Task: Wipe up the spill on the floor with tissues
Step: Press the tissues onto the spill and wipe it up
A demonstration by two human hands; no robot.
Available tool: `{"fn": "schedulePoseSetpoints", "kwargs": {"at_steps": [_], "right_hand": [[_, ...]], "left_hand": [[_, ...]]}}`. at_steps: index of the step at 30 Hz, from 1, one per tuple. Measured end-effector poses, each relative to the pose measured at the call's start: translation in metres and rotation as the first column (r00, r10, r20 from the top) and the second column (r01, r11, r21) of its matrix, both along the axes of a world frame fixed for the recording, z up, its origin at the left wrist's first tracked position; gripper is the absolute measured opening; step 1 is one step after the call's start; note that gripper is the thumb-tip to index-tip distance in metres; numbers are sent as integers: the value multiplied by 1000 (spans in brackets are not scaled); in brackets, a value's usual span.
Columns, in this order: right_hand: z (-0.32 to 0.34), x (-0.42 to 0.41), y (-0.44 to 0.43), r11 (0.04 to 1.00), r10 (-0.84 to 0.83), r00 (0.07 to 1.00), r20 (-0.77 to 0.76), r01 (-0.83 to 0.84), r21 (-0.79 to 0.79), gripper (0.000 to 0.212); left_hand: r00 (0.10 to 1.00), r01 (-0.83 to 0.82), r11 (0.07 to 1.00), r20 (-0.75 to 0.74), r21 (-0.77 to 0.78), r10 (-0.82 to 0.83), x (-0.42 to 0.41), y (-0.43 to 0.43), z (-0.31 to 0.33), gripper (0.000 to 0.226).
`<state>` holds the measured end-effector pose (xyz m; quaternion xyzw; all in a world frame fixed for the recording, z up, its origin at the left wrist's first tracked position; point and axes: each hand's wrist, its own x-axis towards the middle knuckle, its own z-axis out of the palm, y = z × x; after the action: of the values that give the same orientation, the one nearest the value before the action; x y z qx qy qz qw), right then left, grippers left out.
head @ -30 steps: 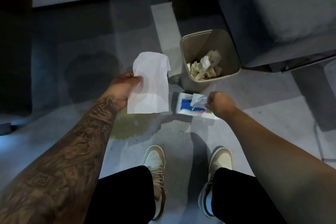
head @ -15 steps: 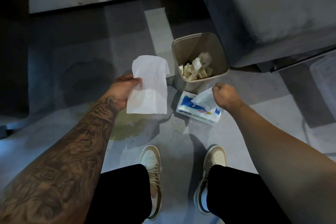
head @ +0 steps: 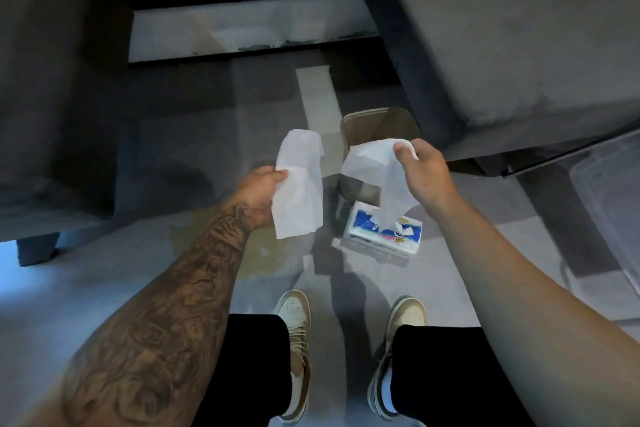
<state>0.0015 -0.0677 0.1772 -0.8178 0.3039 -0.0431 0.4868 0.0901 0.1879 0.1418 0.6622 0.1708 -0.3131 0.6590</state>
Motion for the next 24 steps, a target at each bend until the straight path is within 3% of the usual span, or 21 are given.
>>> {"fn": "schedulePoseSetpoints", "kwargs": {"at_steps": [5,8,10,15,19,22,24], "right_hand": [[79,-17,65,958,6,988,154,-50,284,25],[117,-27,98,840,-92,973,214,-40,542,20],[132,-32,115,776,-124,971,205,-34,630,28],[140,-48,151,741,-121,980,156,-15,672,24],[136,-58,172,768,-69,994,84,-1,641,7],[128,-56,188,791,-9,998,64,-32,610,17],[123,-54,199,798,21,997,74,-61,599,23]], "left_hand": [[996,-88,992,8,-95,90,-40,33,46,10],[982,-189,961,-49,-202,183,-63,59,72,17],[968,-250,925,-105,-287,229,-76,72,85,24],[954,-299,856,-133,-422,268,-101,96,117,24],[949,-314,804,-134,-505,286,-116,116,122,53],[946,-321,781,-150,-536,286,-129,133,124,68],[962,-272,787,-126,-554,244,-132,142,126,63]]}}
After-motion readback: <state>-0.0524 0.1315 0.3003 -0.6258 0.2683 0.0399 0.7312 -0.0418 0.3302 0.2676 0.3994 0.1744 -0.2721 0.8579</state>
